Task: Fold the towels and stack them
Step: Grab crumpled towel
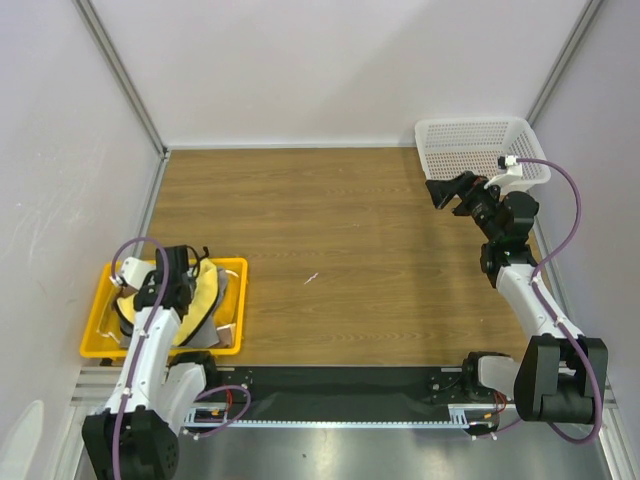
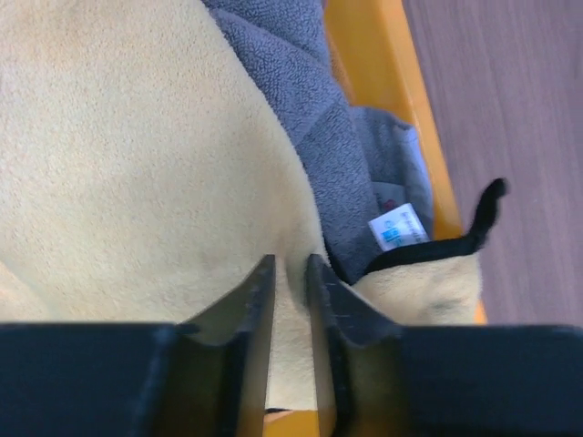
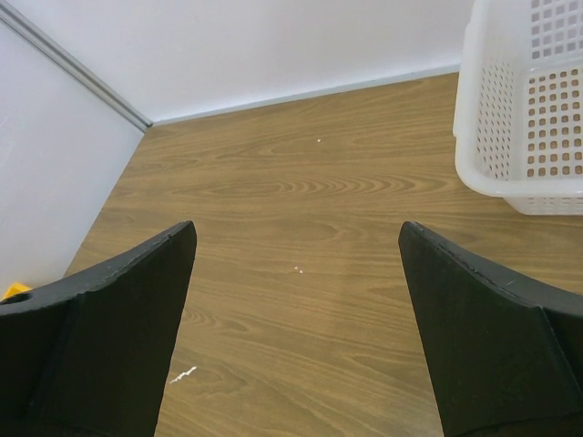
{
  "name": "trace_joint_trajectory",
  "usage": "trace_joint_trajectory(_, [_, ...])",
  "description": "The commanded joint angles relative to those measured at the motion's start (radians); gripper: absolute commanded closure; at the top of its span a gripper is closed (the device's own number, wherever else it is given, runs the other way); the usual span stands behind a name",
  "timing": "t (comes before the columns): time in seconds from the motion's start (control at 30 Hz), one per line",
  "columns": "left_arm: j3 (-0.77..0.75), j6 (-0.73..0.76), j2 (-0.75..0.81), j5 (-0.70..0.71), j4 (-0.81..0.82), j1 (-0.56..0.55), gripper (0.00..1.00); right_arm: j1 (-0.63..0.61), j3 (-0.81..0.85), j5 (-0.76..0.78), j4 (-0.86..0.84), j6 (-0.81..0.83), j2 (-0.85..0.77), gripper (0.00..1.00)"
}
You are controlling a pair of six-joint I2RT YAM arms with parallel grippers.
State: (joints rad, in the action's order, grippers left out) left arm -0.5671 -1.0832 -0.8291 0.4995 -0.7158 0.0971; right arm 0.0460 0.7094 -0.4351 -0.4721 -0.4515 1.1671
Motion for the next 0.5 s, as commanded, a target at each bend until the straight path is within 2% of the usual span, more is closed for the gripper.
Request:
trace_joint_trajectory(0.0, [-0.079,0.005,0.057,0.036,-0.03,0.009,0.83,-0.003,0.05,-0.01,-0.025,0.004,0.0,0.0])
trace_joint_trajectory(0.07, [-0.112,0.015,0.082,0.037,-0.051,0.009,1.0,-0.001,0.051,-0.013,-0.026,0.001,0.0,0.0])
trace_joint_trajectory(0.33, [-0.25,0.172,0.124,-0.061,-0.005,0.006,1.0,-0.003,0.053,-0.021,-0.031,-0.012,-0.004,0.0])
trace_joint_trajectory(0.47, [-0.364,0.297,0.116,-0.124,0.079,-0.054,1.0,-0.003,0.052,-0.021,-0.031,-0.019,-0.006,0.0])
